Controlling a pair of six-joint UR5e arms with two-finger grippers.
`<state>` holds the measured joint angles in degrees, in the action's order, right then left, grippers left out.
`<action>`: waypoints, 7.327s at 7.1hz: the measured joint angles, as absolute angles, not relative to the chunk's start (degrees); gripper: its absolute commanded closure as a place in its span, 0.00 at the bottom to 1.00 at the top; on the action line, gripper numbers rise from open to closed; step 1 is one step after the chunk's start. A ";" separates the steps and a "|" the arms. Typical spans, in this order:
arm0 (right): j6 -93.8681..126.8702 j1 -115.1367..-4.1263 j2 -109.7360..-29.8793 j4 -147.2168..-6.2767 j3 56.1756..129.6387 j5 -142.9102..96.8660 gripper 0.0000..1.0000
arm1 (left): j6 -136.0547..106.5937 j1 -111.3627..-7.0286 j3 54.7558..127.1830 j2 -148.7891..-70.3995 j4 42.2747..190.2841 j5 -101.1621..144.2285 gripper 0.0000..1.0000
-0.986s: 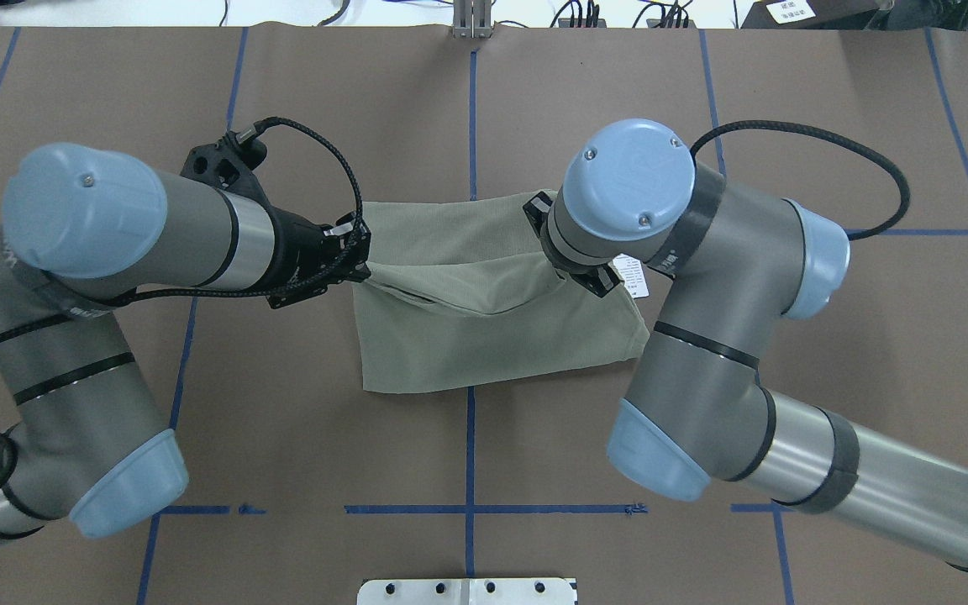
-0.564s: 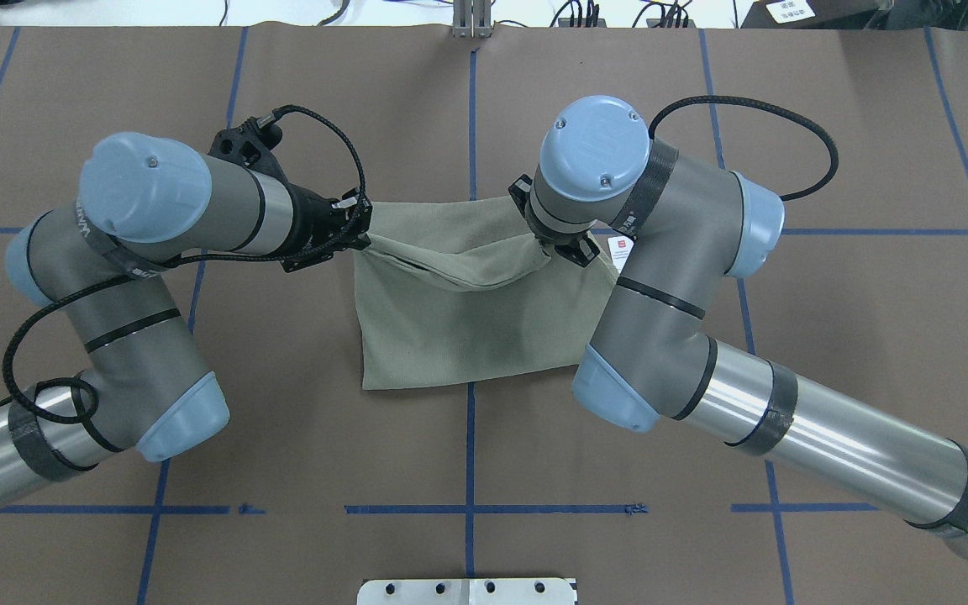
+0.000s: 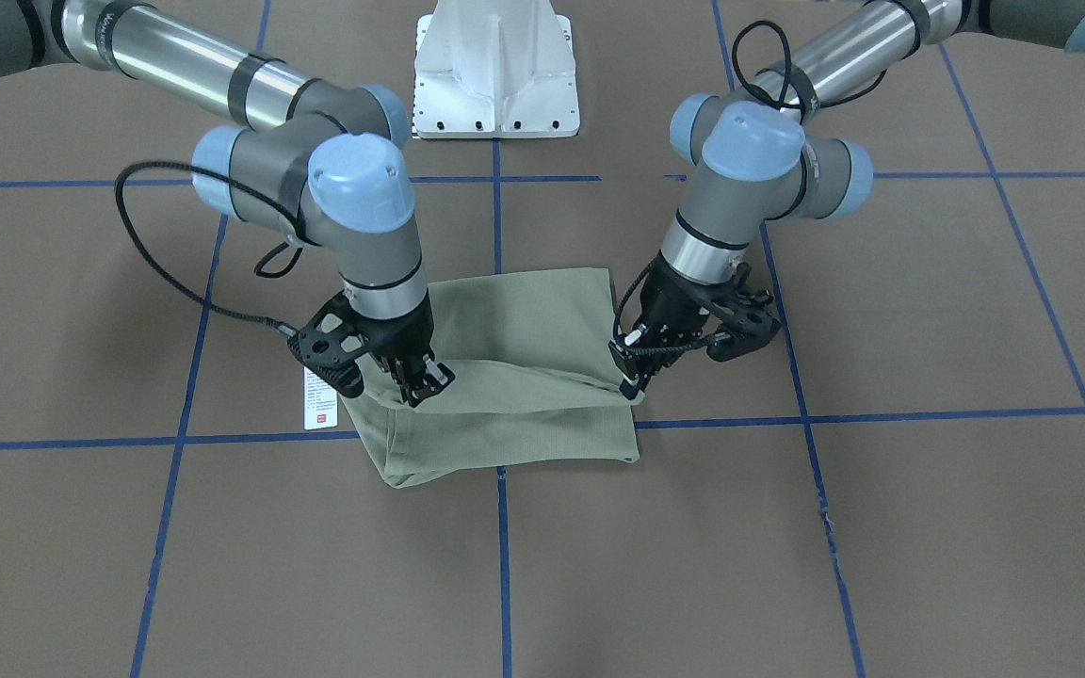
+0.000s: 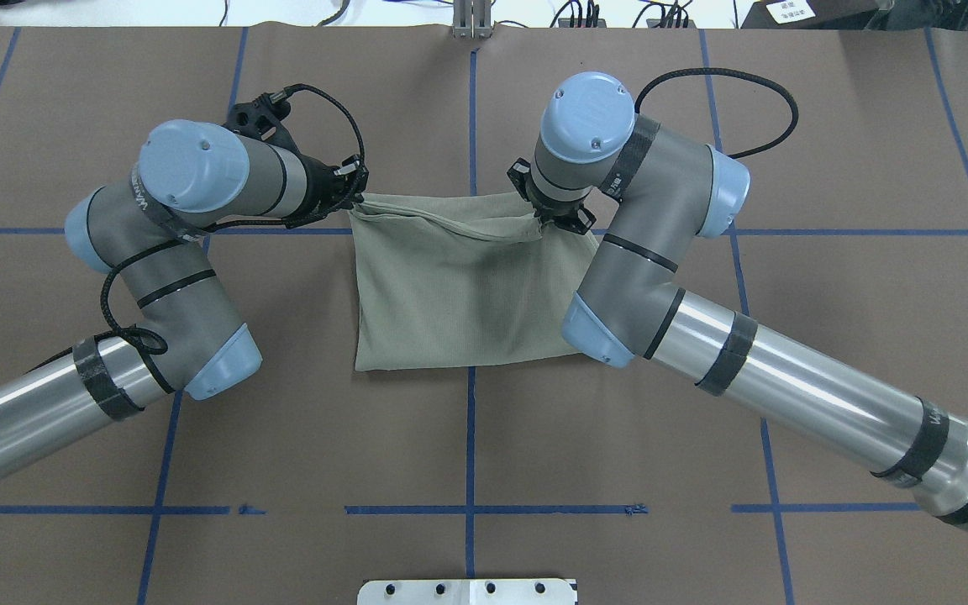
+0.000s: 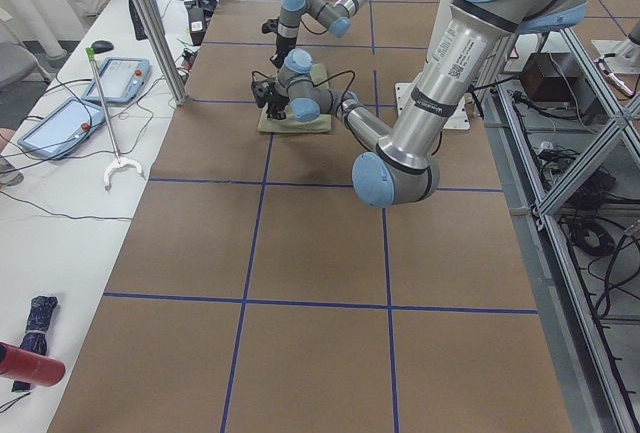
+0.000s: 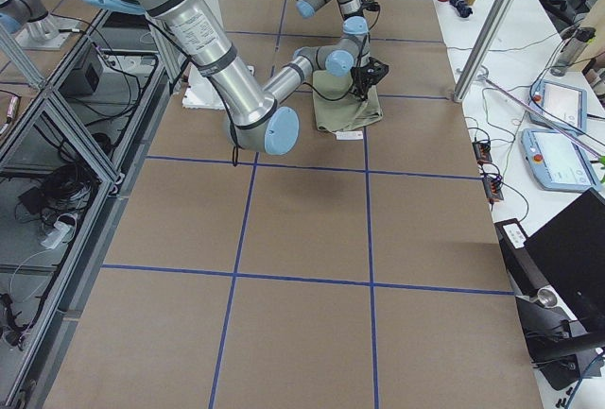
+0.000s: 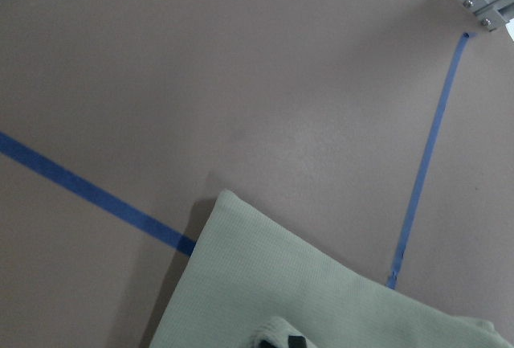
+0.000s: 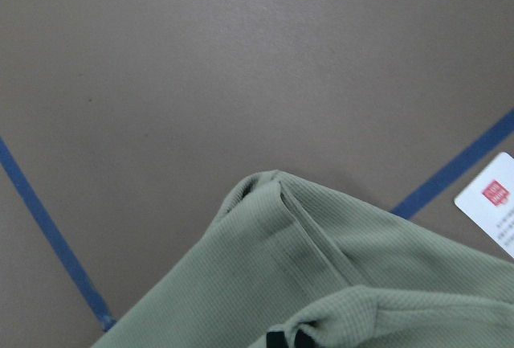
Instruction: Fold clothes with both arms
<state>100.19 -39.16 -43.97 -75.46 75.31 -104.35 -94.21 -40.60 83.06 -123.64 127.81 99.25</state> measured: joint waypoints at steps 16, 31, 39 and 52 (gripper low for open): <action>17.57 -79.95 -87.63 -93.91 100.86 -132.12 0.00 | -8.54 -81.61 95.83 -94.98 107.02 134.49 0.00; 14.80 -83.63 -95.74 -93.81 103.60 -132.97 0.00 | 0.15 -87.42 103.90 -85.42 95.79 132.20 0.00; 14.93 -81.93 -93.89 -94.48 103.56 -132.32 0.00 | -2.80 -87.06 103.95 -83.21 94.94 132.63 0.00; 15.70 -81.83 -93.59 -93.79 103.26 -131.90 0.00 | -3.15 -87.01 103.82 -84.56 95.15 132.20 0.00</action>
